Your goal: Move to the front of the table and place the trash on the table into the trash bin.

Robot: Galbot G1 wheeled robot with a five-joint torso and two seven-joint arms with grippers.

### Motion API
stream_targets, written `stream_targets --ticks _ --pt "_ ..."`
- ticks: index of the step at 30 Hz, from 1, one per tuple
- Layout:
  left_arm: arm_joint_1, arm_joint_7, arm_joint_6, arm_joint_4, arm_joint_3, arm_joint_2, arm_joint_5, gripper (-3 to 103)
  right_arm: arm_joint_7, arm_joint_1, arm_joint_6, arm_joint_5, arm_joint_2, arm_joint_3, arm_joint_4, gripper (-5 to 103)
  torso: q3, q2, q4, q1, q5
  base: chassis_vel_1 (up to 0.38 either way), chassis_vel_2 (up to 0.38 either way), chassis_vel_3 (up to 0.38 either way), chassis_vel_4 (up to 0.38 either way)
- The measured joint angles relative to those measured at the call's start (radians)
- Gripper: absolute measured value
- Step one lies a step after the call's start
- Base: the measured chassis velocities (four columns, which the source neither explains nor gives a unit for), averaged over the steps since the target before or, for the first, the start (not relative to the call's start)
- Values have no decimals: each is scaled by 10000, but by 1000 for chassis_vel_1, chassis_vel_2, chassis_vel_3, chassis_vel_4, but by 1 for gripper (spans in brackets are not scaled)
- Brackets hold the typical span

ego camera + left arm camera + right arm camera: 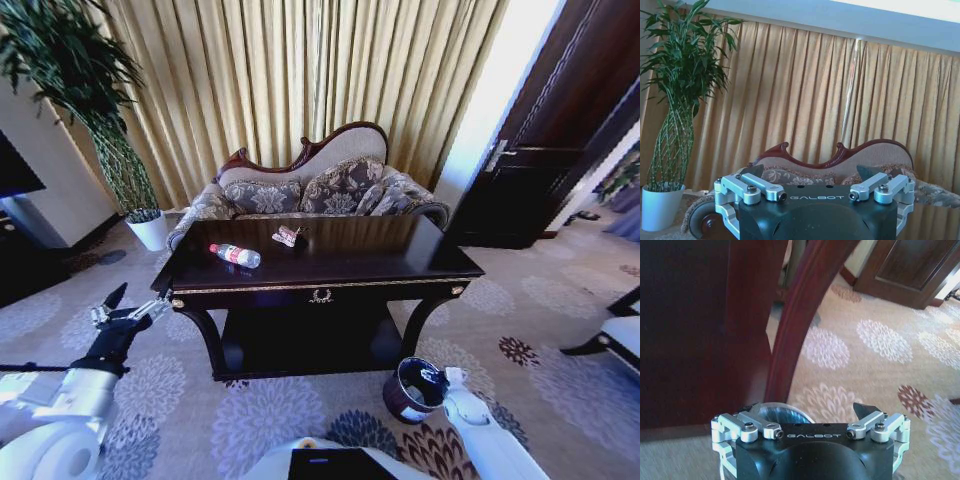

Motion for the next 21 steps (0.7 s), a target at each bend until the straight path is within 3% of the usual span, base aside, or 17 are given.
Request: stream_targets --ticks 3,5,7,9,11,17,21 --pt "-28 -8 0 0 30 -12 -10 100 26 -447 244 770 -34 380 1657 100 0 0 5 0 0 0 0 0 0" --pt "-28 -9 0 0 26 -12 -20 100 -9 -624 290 888 -44 536 2203 100 0 0 6 0 -2 0 0 0 0" --pt "-28 -12 -2 0 -50 -11 -82 100 -252 -1431 369 1067 6 1208 4097 100 0 0 4 0 -5 0 0 0 0" --pt "-31 -18 -4 1 -80 -11 -103 100 -297 -1701 370 1147 48 1389 4655 100 0 1 1 0 -5 0 0 0 0" --pt "-44 -19 -11 0 -133 -26 -164 100 -384 -2430 367 1415 201 1923 6314 100 -1 1 -2 0 -6 0 0 0 0" --pt "-91 -20 -15 0 -106 -80 -185 100 -363 -3173 231 1531 585 2490 8917 100 -1 2 1 -2 -6 0 0 0 0" --pt "-91 -10 -15 0 -63 -147 -183 100 88 -3368 -147 1296 837 2389 10652 100 -1 1 3 -2 -6 0 0 0 0"
